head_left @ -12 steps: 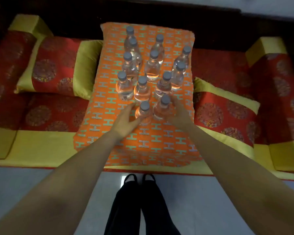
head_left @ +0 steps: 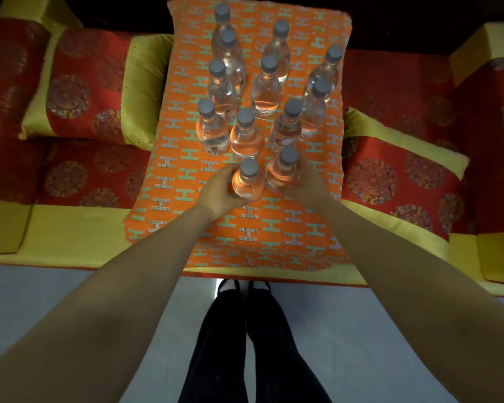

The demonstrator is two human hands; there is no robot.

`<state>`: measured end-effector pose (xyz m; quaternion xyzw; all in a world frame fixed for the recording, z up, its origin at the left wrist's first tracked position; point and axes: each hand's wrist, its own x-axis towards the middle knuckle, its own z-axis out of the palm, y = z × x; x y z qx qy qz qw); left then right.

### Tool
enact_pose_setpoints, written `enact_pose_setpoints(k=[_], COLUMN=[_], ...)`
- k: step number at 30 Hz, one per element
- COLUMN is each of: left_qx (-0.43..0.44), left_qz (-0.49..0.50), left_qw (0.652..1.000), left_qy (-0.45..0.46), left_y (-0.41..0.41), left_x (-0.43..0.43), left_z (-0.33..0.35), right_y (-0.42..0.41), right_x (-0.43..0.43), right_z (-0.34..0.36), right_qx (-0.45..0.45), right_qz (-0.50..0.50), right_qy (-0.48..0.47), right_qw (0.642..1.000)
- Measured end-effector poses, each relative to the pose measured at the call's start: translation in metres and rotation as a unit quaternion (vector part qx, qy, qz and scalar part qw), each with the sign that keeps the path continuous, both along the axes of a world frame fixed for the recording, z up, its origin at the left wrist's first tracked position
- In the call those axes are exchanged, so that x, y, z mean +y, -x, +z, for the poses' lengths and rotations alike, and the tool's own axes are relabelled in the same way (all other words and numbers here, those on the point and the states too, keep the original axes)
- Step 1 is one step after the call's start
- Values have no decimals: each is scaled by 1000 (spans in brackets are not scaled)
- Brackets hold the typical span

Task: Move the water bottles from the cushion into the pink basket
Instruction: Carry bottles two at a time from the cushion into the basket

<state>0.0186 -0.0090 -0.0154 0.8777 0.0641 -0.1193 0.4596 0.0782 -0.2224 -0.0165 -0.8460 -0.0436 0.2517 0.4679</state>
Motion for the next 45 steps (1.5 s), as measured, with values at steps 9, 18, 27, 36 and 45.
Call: enact_pose_setpoints(k=[9,18,27,36,45], left_qx=[41,58,-9,-49,11], left_qz=[9,87,76,-59,-192], left_qw=[997,984,973,965,939], left_qy=[63,142,218,252,285], left_y=[10,28,37,54,89], left_x=[6,16,-16,-106,-259], left_z=[6,36,97,133,160], right_y=[8,16,65,179,307], right_x=[0,-19,-54,-151,-284], right_z=[17,50,107,145,175], right_qx=[-47,-48,-122,-144,-126], right_qz=[-26,-101,-200,-375,-550], right_qy=[-46,-112,-137,-101,-59], right_qw=[998,987,962,910,823])
